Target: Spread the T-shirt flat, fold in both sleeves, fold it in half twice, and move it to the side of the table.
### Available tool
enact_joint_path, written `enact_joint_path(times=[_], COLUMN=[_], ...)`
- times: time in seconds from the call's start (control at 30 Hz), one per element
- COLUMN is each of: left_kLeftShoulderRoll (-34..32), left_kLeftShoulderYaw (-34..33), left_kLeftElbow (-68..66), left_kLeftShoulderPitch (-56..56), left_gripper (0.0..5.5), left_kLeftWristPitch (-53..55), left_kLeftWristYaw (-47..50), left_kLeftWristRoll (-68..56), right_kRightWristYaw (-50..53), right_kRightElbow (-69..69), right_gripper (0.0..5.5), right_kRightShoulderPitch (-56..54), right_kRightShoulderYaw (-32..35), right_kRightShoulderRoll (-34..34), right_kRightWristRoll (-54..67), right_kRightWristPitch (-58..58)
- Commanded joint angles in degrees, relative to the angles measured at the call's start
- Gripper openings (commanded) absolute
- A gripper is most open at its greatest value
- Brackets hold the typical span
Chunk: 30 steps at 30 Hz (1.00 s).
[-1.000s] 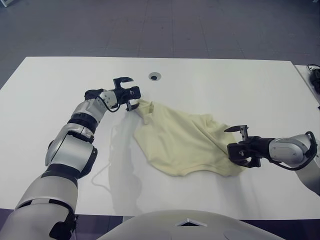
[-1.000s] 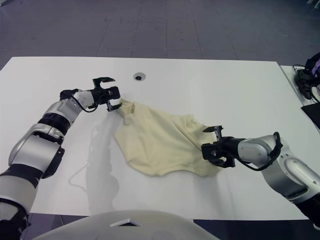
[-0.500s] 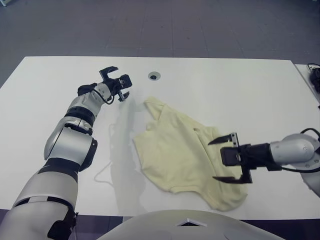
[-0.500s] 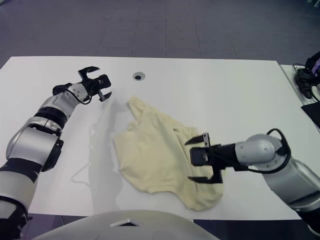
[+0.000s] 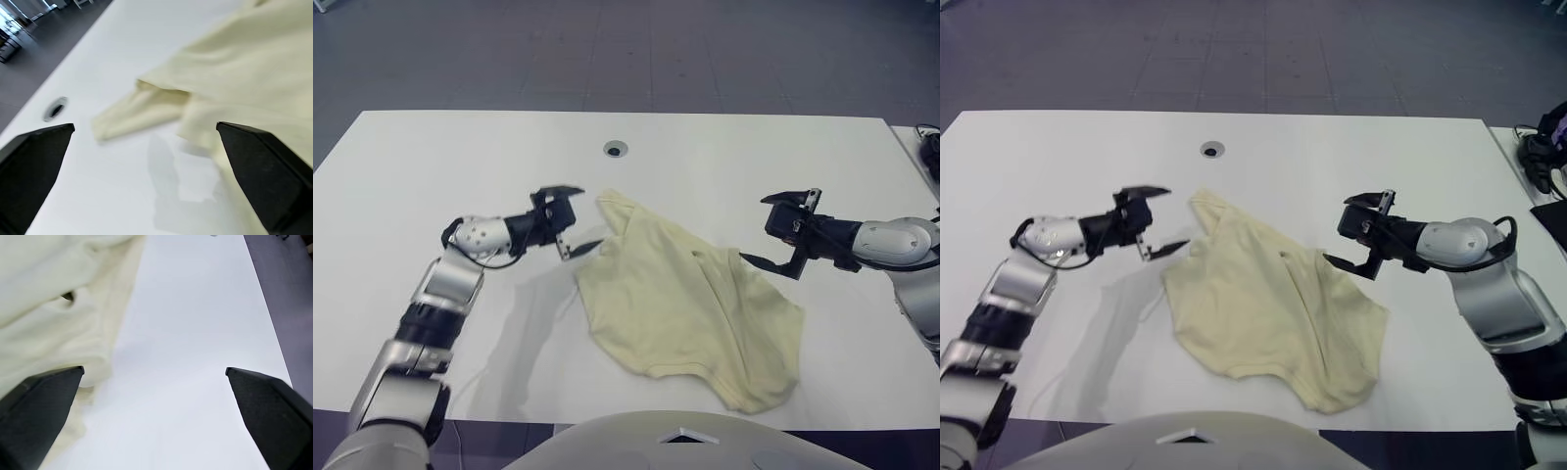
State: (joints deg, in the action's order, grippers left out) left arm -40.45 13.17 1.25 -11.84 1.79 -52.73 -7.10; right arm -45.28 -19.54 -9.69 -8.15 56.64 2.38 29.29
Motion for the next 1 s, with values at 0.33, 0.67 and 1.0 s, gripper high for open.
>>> enact_joint_path(times=[0.33, 0.67, 1.0], left_kLeftShoulderRoll=[-6.22, -5.07, -3.96], left_kLeftShoulderYaw=[0.49, 2.33, 3.01], left_kLeftElbow=[27.10, 25.60, 24.55], left_kLeftShoulderPitch=[11.31, 11.19, 10.56], left_gripper=[5.40, 5.40, 5.40], left_kLeftWristPitch=[17.01, 16.63, 16.47], left_kLeftWristYaw=[-0.69, 0.26, 0.36], left_kLeftWristRoll=[-1.52, 0.94, 2.18], right_kRightWristYaw=[4.36, 2.05, 0.51], right_kRightElbow=[11.85, 7.50, 7.07], right_gripper=[5.38, 5.38, 5.38], right_kRightShoulderPitch=[2.27, 3.31, 4.17], right_kRightShoulderYaw=[-2.79, -0.89, -2.45], right_kRightShoulderRoll=[-4.38, -3.90, -4.43], right_kRightWristRoll=[-8.39, -8.01, -9.22], right_kRightWristPitch=[-8.01, -6.42, -6.73])
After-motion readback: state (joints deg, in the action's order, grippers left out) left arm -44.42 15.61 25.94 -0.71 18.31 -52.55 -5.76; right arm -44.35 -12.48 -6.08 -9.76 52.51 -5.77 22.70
